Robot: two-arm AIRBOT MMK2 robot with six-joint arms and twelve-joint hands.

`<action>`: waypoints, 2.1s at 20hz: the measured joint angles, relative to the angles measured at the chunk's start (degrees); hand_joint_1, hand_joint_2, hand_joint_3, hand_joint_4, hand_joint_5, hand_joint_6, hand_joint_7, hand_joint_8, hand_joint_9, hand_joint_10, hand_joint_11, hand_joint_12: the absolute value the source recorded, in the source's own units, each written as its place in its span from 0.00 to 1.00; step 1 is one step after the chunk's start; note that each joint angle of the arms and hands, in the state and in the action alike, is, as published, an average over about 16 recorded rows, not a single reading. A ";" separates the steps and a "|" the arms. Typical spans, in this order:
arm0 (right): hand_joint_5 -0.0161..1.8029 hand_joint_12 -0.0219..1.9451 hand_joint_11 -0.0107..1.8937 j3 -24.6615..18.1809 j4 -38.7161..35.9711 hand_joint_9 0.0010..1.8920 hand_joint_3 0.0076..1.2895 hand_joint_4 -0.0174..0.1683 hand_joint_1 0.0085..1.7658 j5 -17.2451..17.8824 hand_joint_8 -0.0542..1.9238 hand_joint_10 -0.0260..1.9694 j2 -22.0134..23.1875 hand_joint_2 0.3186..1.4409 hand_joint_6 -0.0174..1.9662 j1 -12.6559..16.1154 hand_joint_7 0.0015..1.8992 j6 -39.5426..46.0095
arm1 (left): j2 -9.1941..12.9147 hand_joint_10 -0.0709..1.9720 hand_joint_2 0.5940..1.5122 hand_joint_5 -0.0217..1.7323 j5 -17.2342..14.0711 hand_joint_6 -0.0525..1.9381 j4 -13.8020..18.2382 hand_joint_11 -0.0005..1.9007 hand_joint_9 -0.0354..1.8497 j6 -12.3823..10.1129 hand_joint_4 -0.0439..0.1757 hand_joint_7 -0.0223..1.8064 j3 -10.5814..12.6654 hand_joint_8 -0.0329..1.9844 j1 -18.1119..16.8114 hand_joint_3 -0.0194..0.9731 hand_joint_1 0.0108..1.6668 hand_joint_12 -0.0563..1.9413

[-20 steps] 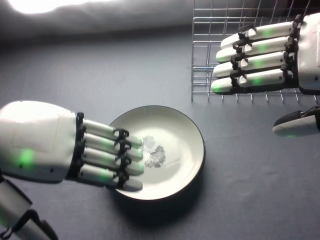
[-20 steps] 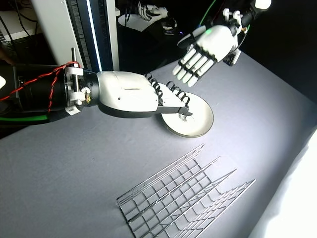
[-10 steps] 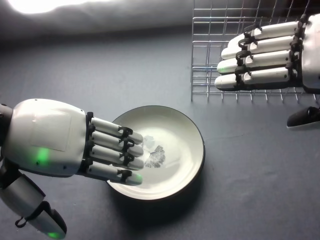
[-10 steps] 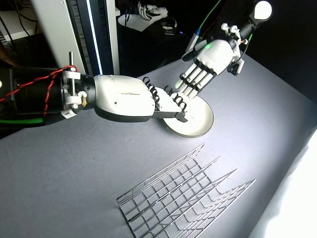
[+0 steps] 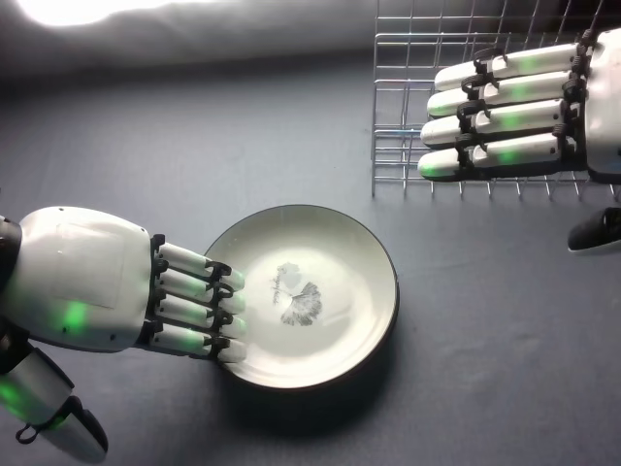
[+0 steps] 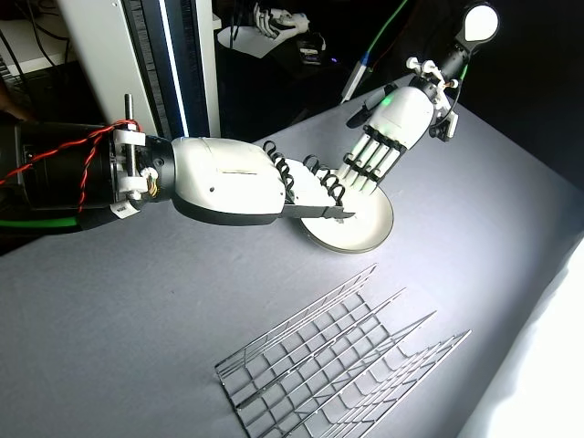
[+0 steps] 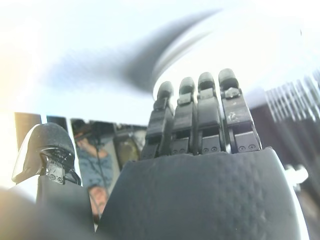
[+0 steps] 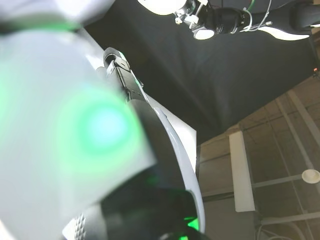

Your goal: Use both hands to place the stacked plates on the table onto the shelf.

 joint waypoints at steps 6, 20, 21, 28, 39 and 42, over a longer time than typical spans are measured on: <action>0.09 0.19 0.02 -0.03 0.01 0.04 0.01 0.13 0.63 0.00 0.04 0.02 -0.04 0.61 0.01 0.00 0.05 -0.03 | -1.25 0.03 0.56 0.06 1.73 0.02 1.14 0.03 0.06 -0.32 0.18 0.06 1.32 0.01 0.91 0.02 0.00 0.07; 0.09 0.26 0.02 1.31 -4.39 0.05 0.01 0.13 0.72 0.69 0.04 0.02 -3.59 0.58 0.01 -0.24 0.07 -2.20 | -4.92 0.03 0.56 0.05 1.76 0.02 2.81 0.03 0.06 -4.48 0.18 0.05 4.94 0.01 1.45 0.02 0.00 0.07; 0.09 0.26 0.02 1.51 -4.79 0.05 0.01 0.13 0.72 0.76 0.04 0.02 -4.01 0.58 0.01 -0.31 0.07 -2.47 | -5.17 0.03 0.56 0.05 1.78 0.02 2.78 0.03 0.06 -4.73 0.18 0.05 4.93 0.01 1.43 0.02 0.00 0.08; 0.08 0.23 0.02 3.11 -6.39 0.04 0.01 0.13 0.73 1.12 0.04 0.02 -6.94 0.59 0.01 -1.22 0.06 -4.16 | -7.76 0.04 0.55 0.06 2.54 0.01 2.26 0.04 0.07 -5.26 0.18 0.06 4.37 0.01 0.54 0.02 0.00 0.08; 0.07 0.21 0.02 5.01 -6.22 0.03 0.01 0.13 0.73 -0.13 0.04 0.02 -11.15 0.60 0.01 -4.03 0.05 -5.74 | -12.03 0.04 0.55 0.06 3.92 0.01 1.94 0.03 0.07 -5.23 0.16 0.06 4.21 0.01 -1.89 0.02 0.00 0.07; 0.09 0.25 0.02 5.47 -6.18 0.05 0.01 0.13 0.73 -0.81 0.04 0.02 -12.23 0.59 0.01 -4.73 0.07 -5.97 | -12.51 0.04 0.56 0.05 3.97 0.01 1.93 0.03 0.06 -5.26 0.16 0.05 4.35 0.01 -2.21 0.02 0.00 0.07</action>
